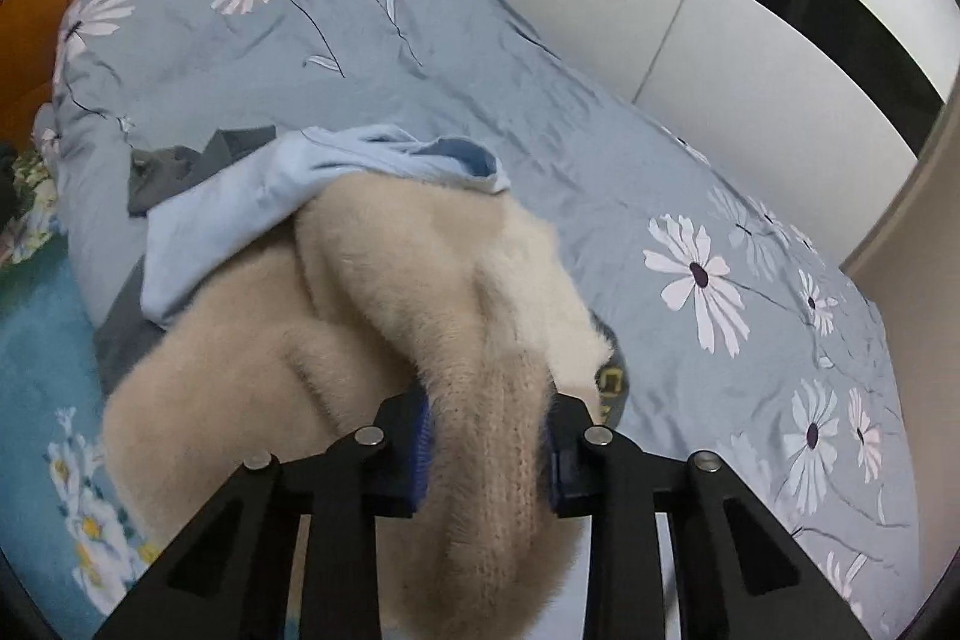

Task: Fold clothes
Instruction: 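Grasp the beige sweater with the right gripper, then lift the sweater with the right gripper and pull it off the pile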

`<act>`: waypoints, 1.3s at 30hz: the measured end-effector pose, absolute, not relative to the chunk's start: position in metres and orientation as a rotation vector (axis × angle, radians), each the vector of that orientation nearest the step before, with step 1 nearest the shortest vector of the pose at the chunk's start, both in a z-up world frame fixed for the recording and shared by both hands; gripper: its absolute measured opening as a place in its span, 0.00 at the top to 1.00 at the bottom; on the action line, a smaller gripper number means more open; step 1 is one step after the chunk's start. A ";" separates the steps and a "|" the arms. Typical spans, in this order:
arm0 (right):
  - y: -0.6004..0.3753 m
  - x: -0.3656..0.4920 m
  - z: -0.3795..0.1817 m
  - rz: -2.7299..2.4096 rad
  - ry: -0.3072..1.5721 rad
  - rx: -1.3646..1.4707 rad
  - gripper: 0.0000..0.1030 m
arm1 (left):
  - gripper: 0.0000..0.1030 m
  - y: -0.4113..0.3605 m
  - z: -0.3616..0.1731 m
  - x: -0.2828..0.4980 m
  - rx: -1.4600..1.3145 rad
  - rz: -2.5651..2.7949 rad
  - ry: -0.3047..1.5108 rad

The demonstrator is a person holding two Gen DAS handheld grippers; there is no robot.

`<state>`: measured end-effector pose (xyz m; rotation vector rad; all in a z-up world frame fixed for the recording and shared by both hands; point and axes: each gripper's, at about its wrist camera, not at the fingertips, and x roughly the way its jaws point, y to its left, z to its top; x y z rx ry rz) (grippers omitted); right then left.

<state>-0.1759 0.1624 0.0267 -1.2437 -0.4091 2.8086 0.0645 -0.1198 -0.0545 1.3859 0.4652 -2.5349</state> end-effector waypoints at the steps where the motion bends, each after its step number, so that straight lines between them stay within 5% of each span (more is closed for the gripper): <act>1: 0.166 -0.173 0.033 2.816 -0.402 -1.233 0.73 | 0.00 -0.120 -0.054 0.065 1.389 -2.534 0.484; 20: 0.240 -0.030 0.166 2.983 -0.356 -0.928 0.88 | 0.00 -0.092 -0.019 0.090 1.390 -2.644 0.552; 35: 0.287 -0.010 0.108 2.771 -0.410 -1.140 0.87 | 0.00 -0.095 -0.035 0.118 1.462 -2.583 0.630; 38: 0.291 -0.004 0.112 2.767 -0.474 -1.080 0.68 | 0.00 -0.100 -0.038 0.119 1.461 -2.560 0.666; 39: 0.285 0.000 0.115 2.785 -0.513 -1.045 0.54 | 0.00 -0.099 -0.039 0.118 1.465 -2.556 0.669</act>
